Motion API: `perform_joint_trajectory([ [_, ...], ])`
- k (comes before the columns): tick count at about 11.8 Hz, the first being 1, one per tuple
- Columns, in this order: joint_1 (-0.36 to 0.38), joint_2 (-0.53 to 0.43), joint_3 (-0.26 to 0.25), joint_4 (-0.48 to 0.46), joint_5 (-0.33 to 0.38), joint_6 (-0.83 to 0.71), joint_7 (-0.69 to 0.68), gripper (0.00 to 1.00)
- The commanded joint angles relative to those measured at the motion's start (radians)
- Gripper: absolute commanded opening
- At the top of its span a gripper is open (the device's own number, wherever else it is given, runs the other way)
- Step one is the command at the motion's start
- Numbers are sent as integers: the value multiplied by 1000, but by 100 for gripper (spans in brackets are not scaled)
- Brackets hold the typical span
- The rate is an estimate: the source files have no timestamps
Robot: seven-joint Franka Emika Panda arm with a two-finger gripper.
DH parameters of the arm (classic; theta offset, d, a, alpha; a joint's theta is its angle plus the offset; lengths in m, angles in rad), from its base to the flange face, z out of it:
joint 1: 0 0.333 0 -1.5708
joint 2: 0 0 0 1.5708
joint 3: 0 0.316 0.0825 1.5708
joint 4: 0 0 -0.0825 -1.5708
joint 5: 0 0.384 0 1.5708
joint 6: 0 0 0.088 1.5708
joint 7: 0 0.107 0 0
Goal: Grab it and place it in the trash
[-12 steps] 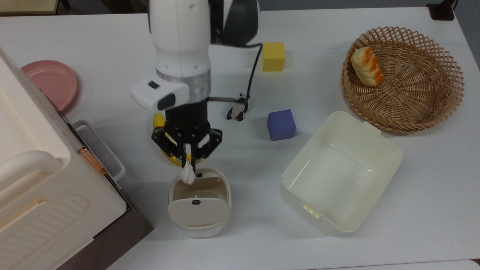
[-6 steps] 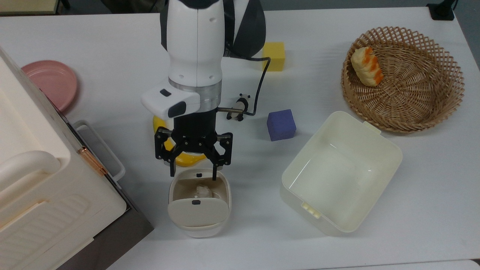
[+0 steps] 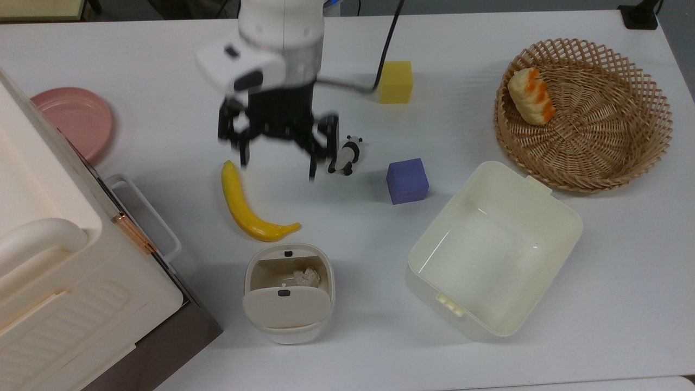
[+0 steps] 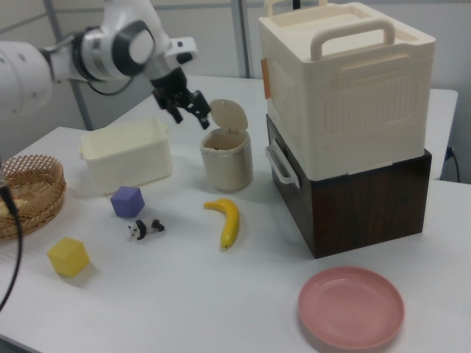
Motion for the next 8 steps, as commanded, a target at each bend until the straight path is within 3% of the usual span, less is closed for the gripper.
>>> perform_joint_trajectory([
  [1, -30, -197, 60, -135, 4, -269, 19, 100],
  [3, -36, -255, 68, -147, 26, -400, -3, 100],
  [4, -50, -274, 66, -159, 77, -413, -50, 100],
  [6, -65, -279, 62, -172, 88, -456, -136, 100],
  [8, -64, -282, 56, -169, 86, -468, -130, 100],
])
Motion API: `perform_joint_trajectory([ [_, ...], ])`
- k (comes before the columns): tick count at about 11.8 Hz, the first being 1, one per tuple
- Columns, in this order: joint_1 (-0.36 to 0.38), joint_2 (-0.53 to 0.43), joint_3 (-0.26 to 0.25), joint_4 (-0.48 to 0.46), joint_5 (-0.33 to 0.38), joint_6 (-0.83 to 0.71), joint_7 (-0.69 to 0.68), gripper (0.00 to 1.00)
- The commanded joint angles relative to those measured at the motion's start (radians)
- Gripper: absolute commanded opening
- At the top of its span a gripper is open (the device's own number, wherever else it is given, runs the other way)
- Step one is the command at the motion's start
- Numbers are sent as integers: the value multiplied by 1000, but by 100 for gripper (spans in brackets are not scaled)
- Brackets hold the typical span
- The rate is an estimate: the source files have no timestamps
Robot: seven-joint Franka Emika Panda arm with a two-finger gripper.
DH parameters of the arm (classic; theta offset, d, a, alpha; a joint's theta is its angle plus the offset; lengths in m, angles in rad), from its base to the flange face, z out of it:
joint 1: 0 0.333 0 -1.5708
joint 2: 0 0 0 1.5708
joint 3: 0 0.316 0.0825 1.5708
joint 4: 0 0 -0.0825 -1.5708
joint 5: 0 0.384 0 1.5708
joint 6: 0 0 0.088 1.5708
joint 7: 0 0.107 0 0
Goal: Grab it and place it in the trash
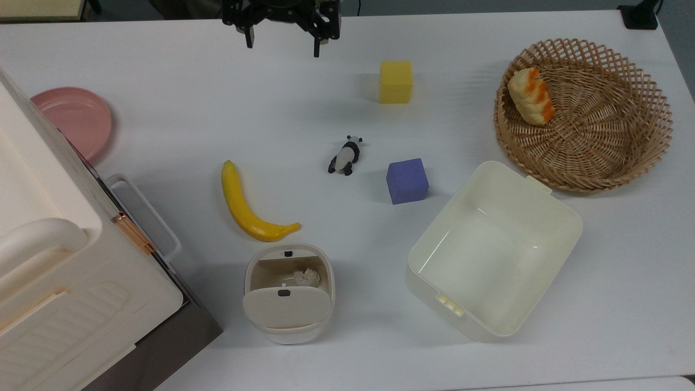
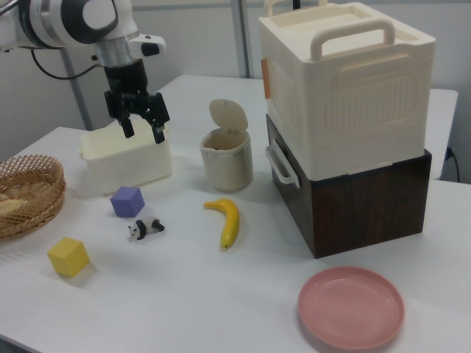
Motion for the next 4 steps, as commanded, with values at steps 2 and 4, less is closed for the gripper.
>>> perform_joint_trajectory([
  [2, -11, -23, -4, -29, 18, -19, -33, 100],
  [4, -9, -23, -8, -26, 18, -22, -37, 100],
])
